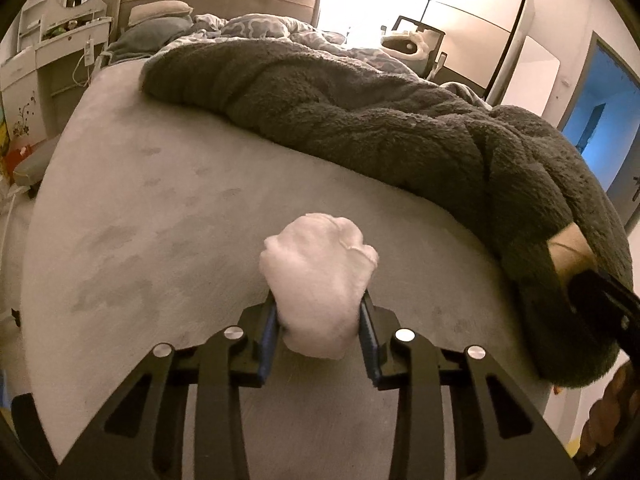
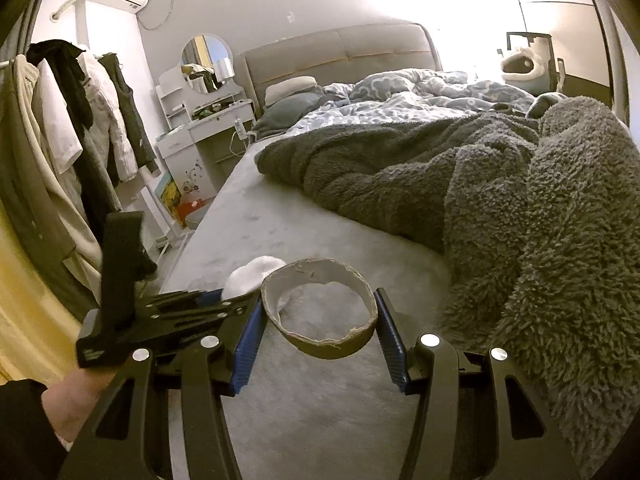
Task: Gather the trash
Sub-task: 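Carry the paper ball into the bin and open the left gripper while the right carries the tape core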
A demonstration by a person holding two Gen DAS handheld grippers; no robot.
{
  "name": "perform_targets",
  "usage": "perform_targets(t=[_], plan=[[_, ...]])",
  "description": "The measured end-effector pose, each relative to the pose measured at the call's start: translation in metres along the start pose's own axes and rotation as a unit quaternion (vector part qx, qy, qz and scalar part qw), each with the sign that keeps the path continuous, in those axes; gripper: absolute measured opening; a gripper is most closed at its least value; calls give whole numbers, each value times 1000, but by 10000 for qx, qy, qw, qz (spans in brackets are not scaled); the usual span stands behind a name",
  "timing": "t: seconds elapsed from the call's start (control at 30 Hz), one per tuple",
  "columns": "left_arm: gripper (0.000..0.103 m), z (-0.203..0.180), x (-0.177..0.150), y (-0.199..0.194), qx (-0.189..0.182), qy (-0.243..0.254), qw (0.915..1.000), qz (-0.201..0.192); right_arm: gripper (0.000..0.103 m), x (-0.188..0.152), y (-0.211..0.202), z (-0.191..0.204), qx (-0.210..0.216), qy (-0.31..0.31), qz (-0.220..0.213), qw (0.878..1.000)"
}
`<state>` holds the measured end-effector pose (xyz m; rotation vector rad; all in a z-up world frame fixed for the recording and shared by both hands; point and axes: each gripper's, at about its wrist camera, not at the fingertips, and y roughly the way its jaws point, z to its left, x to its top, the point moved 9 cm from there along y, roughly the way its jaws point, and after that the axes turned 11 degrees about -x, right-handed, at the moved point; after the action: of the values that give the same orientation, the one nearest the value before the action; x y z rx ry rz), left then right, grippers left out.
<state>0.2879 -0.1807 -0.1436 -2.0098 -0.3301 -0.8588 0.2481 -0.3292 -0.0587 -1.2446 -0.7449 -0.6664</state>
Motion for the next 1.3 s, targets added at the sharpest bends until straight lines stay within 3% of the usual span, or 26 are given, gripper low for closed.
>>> perform_targets(t=[0.43,0.77,1.3], plan=[[38,5,-18,-57,424,469,9980,-6,54,-11,17,26,-32,99,265,9996],[38,24,-32,-114,668,348,9969,-234,54,-29,20,44,-114,171,482,9986],[38,98,-66,-209,1356,-156,9894,-490,54,-51,28,151,204,-309,754,9965]])
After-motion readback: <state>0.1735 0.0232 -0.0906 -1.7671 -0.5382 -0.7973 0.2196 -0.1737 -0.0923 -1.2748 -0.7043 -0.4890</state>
